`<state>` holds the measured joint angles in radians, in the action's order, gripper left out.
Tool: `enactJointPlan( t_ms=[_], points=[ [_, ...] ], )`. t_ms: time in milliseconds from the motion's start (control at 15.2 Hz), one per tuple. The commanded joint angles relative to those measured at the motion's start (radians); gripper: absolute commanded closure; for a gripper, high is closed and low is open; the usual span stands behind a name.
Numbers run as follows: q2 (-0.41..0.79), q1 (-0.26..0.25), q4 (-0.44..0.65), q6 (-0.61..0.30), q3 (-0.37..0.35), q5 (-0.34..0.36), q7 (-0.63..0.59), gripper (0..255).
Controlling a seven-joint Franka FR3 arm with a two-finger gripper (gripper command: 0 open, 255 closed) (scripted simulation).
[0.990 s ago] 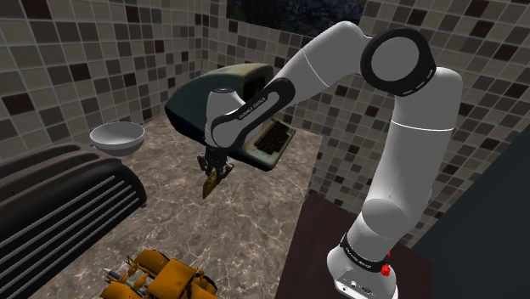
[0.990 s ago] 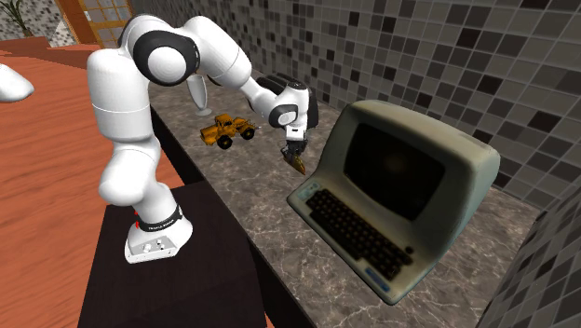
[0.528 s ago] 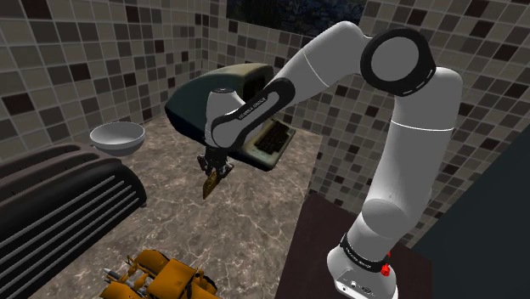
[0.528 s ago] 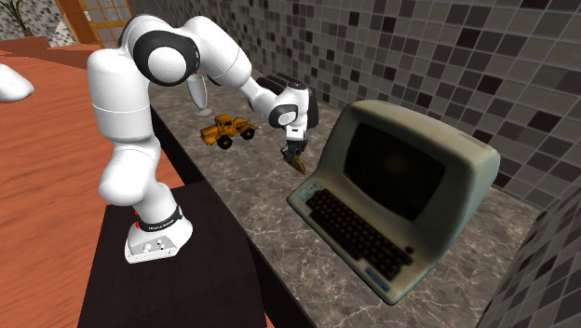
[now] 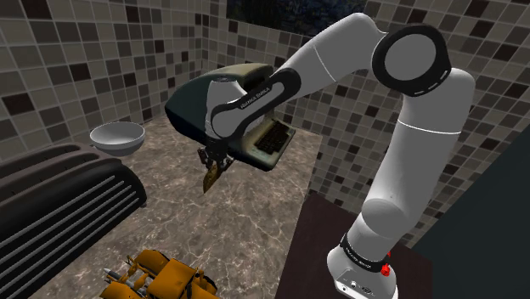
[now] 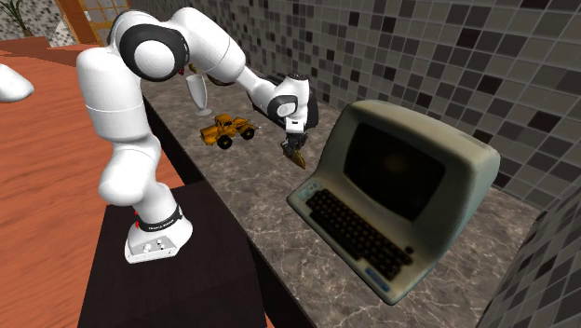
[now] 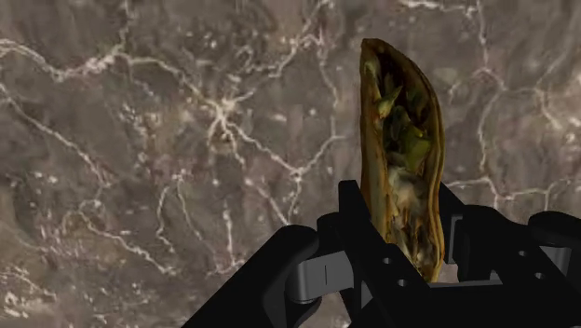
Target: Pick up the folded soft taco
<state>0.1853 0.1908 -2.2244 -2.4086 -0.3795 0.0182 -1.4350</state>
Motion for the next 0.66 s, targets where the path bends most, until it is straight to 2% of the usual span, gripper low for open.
enactJointPlan(
  t_ms=[0, 594],
  points=[
    [-0.017, 0.002, 0.008, 0.025, -0.003, -0.009, 0.006, 255],
    [-0.083, 0.009, 0.038, 0.115, -0.009, -0.041, 0.025, 255]
  ],
)
